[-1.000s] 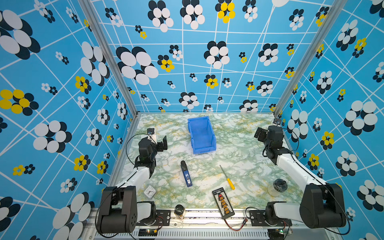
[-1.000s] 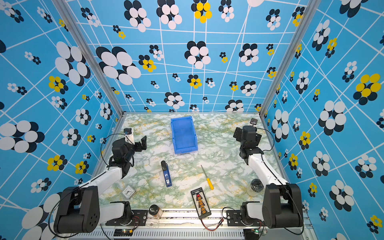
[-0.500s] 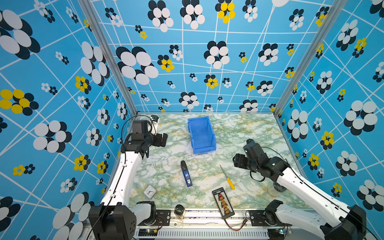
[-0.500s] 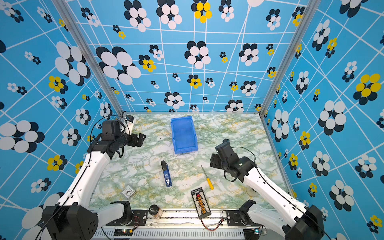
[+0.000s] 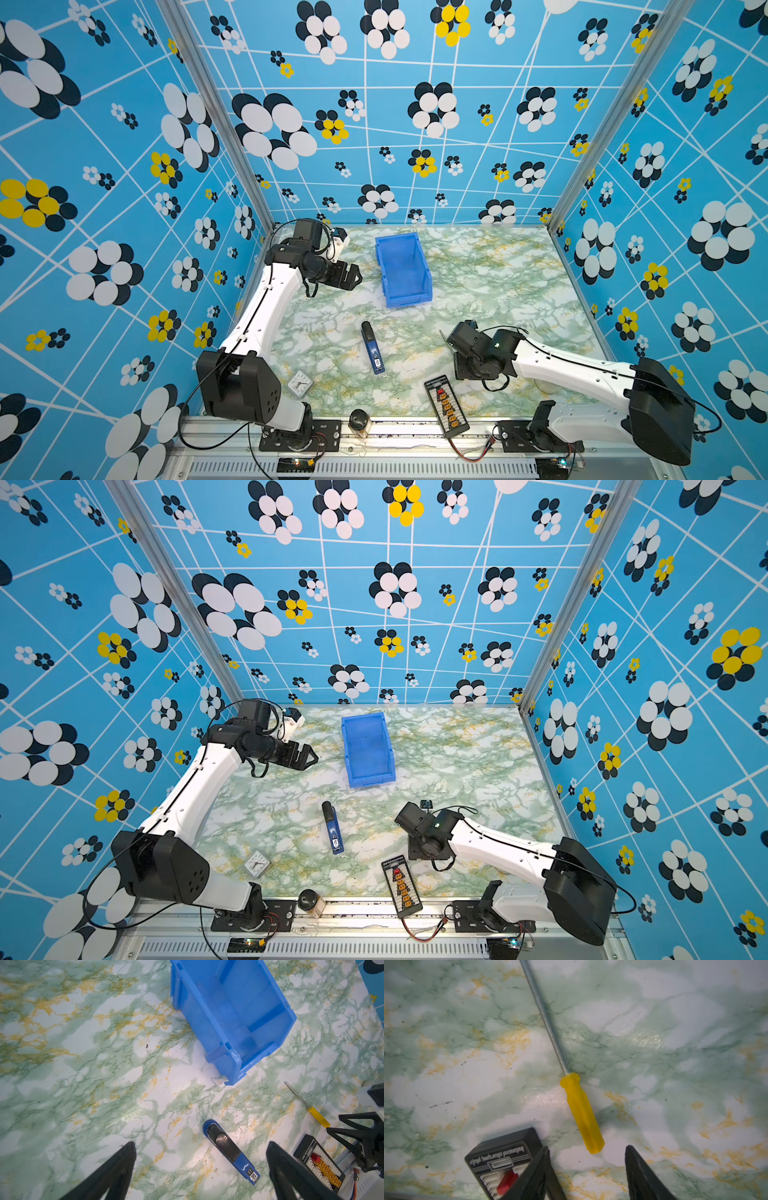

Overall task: Put the screwdriver in the bin
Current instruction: 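Lower the right gripper and close it on the yellow screwdriver handle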

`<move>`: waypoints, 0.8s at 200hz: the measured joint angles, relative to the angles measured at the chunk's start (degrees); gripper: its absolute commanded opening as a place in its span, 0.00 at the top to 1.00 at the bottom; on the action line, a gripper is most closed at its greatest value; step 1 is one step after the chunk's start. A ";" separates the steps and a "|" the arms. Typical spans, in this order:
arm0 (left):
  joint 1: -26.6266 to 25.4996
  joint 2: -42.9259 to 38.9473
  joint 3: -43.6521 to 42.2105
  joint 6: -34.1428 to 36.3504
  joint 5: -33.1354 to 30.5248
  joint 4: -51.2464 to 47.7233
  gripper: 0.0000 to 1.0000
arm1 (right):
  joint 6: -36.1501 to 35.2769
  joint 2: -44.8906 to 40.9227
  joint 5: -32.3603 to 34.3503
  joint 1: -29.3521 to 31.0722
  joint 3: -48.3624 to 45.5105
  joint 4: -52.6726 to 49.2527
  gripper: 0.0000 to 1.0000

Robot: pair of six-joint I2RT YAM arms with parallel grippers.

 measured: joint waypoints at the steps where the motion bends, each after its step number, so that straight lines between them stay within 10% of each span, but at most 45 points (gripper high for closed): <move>1: 0.00 0.00 0.04 0.00 0.00 -0.02 0.01 | 0.02 0.07 0.00 0.00 -0.11 0.26 0.41; 160: -0.15 -0.11 2.25 -1.09 0.35 0.37 0.01 | -2.03 10.82 1.20 0.11 1.49 5.73 0.78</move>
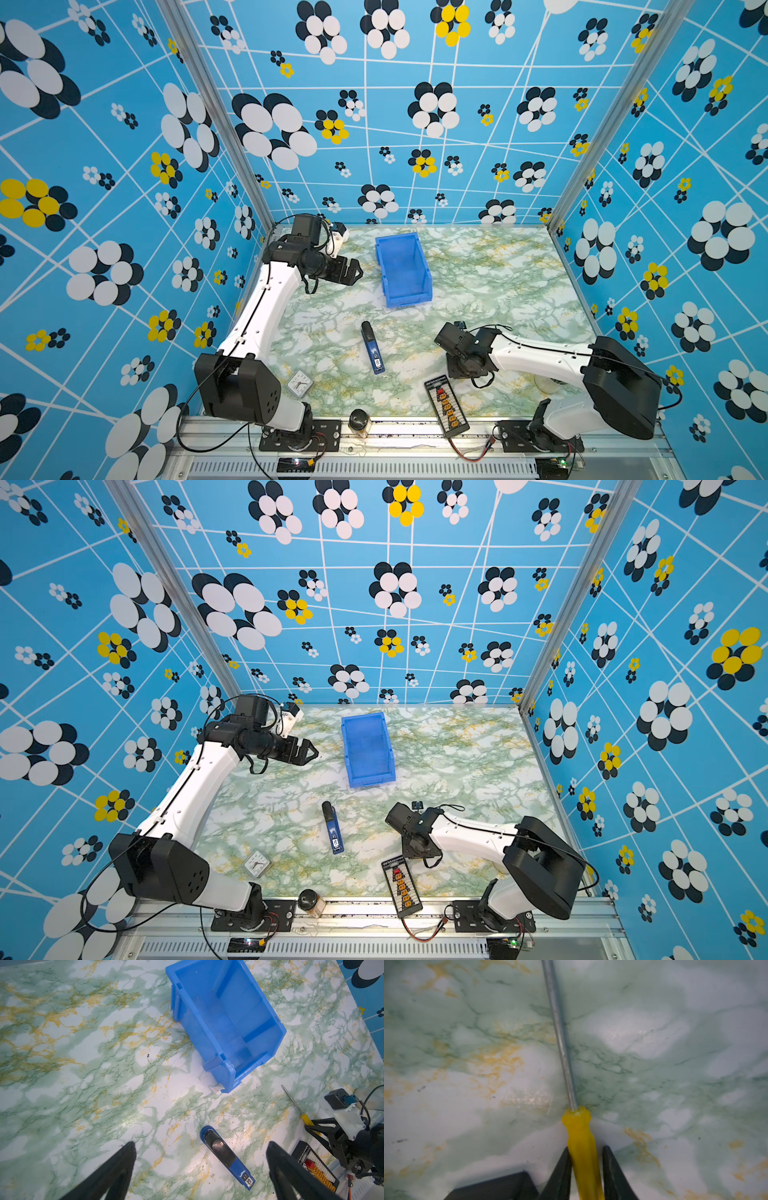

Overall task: Put the screwdriver in the bin
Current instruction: 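Lower the right gripper and close it on the yellow screwdriver handle, then lift the screwdriver with the right gripper and carry it over the blue bin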

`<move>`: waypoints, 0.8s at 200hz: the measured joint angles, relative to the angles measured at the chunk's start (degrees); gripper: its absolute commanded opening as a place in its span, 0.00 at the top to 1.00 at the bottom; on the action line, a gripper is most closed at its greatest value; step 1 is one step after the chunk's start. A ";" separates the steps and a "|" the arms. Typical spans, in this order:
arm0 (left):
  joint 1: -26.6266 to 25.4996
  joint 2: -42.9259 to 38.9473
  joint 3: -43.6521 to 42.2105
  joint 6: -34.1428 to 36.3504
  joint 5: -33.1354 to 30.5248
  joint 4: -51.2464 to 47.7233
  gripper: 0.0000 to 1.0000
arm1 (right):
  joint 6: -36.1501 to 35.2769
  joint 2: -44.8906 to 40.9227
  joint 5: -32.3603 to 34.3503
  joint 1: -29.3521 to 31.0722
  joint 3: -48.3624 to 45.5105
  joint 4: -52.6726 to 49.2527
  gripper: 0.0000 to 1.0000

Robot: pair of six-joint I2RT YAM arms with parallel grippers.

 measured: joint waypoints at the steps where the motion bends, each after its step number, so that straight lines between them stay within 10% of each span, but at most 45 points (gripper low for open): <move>1: 0.00 0.00 0.00 0.00 0.00 0.00 0.01 | 0.07 0.00 0.02 0.00 0.00 0.00 0.79; 111: 0.00 -1.40 0.04 0.02 -3.13 0.44 0.01 | -0.24 -8.24 2.49 0.00 0.72 -3.15 0.92; 160: 0.00 -2.54 0.04 -0.87 -6.45 0.59 0.01 | -5.70 -8.07 4.83 -1.49 16.79 -8.13 0.91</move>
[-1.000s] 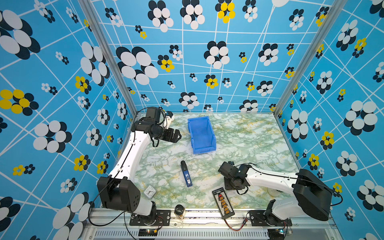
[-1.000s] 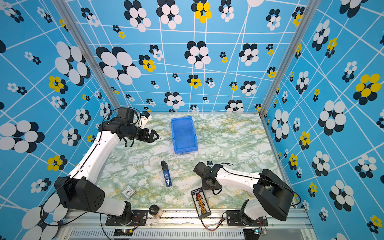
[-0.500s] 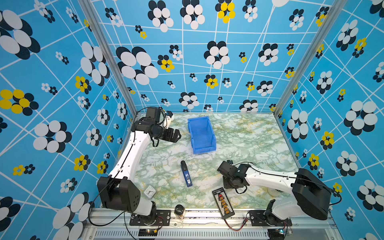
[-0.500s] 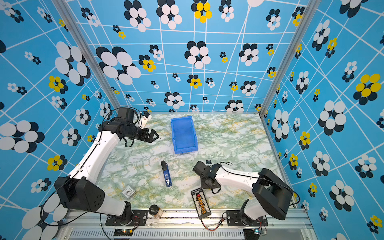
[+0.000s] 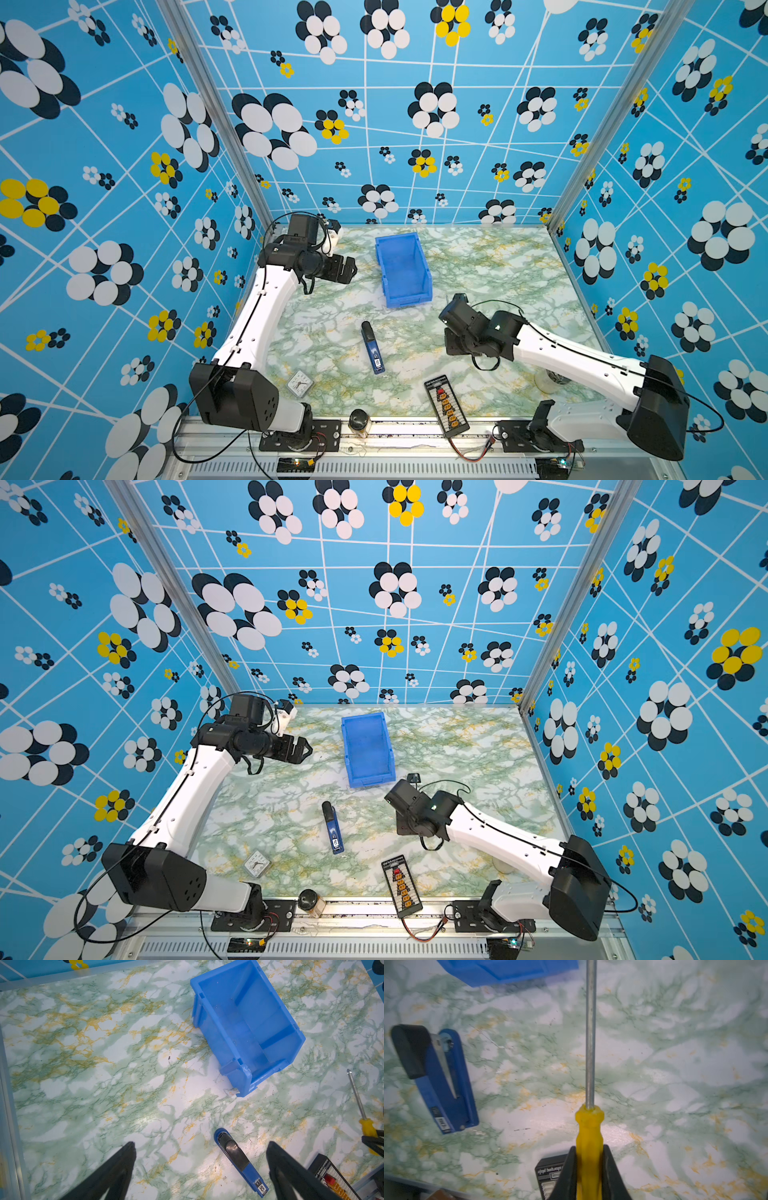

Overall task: Put the screwdriver in the bin
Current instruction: 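Lift the screwdriver with the right gripper and carry it over the blue bin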

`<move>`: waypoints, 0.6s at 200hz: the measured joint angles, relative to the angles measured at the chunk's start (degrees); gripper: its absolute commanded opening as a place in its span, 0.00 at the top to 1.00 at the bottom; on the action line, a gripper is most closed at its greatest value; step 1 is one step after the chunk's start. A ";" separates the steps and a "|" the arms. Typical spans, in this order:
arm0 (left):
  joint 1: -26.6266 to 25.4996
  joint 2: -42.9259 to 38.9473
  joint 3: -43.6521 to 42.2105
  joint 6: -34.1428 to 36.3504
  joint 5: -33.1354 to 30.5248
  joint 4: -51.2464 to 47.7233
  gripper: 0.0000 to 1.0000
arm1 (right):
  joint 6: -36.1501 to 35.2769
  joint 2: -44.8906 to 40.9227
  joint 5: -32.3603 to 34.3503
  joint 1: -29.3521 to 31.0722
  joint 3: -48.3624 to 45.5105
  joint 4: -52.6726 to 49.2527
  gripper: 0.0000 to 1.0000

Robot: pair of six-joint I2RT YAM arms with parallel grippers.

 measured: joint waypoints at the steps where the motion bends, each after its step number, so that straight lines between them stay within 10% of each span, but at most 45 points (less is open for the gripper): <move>1: 0.00 -0.02 0.00 0.00 -0.02 0.00 0.01 | -0.15 0.11 0.00 -0.07 0.28 0.00 0.91; 120: 0.00 -7.04 -2.14 0.02 -4.68 3.45 0.01 | -17.38 38.07 -6.34 -8.52 45.29 -0.22 0.91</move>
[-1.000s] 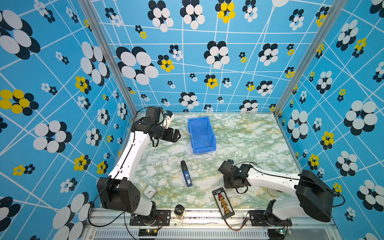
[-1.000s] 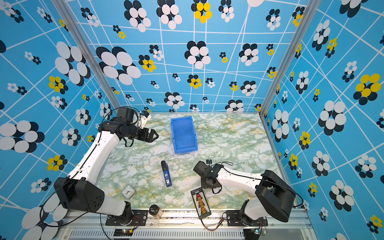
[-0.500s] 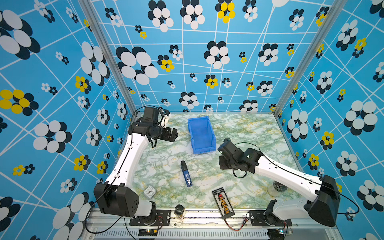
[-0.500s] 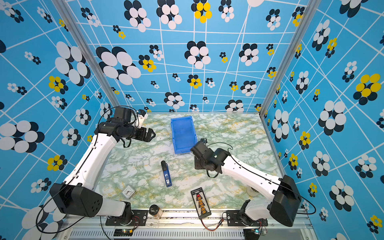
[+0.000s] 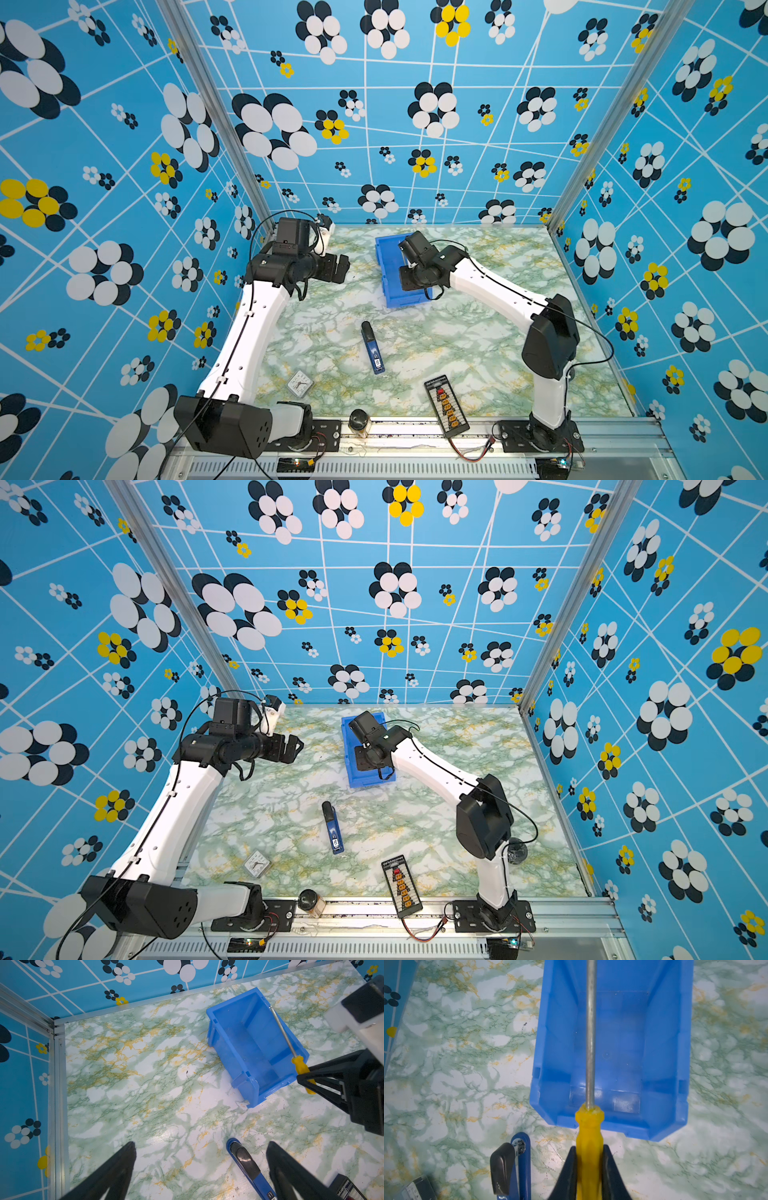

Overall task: Put the screwdriver in the bin
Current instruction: 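Lift the screwdriver with the right gripper and carry it over the blue bin, then lower the screwdriver into the blue bin and open the right gripper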

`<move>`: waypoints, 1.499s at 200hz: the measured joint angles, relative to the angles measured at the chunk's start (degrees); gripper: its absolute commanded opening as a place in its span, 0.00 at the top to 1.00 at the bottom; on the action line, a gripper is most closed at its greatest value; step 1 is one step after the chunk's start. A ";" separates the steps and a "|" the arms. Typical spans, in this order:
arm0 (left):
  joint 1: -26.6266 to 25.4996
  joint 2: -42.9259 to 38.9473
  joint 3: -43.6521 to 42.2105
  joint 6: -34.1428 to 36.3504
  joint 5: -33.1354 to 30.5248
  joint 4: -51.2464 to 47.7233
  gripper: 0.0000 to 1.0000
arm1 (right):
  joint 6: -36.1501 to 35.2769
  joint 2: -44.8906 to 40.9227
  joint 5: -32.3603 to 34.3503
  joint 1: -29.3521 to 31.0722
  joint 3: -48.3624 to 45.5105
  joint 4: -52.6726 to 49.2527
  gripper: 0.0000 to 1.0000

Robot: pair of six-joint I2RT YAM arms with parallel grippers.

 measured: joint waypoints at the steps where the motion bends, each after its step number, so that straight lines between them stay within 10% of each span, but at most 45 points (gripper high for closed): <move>1: 0.00 0.00 -0.02 0.00 0.00 0.02 0.01 | -0.13 0.33 -0.13 -0.04 0.28 0.00 0.91; 176: 0.00 1.73 -0.17 -1.18 2.19 0.07 0.01 | -4.11 23.02 -4.61 -3.58 17.03 -2.36 0.88; 300: 0.00 1.88 -0.20 -1.73 2.14 0.52 0.01 | -4.17 24.15 -3.89 -3.58 17.09 -2.86 0.63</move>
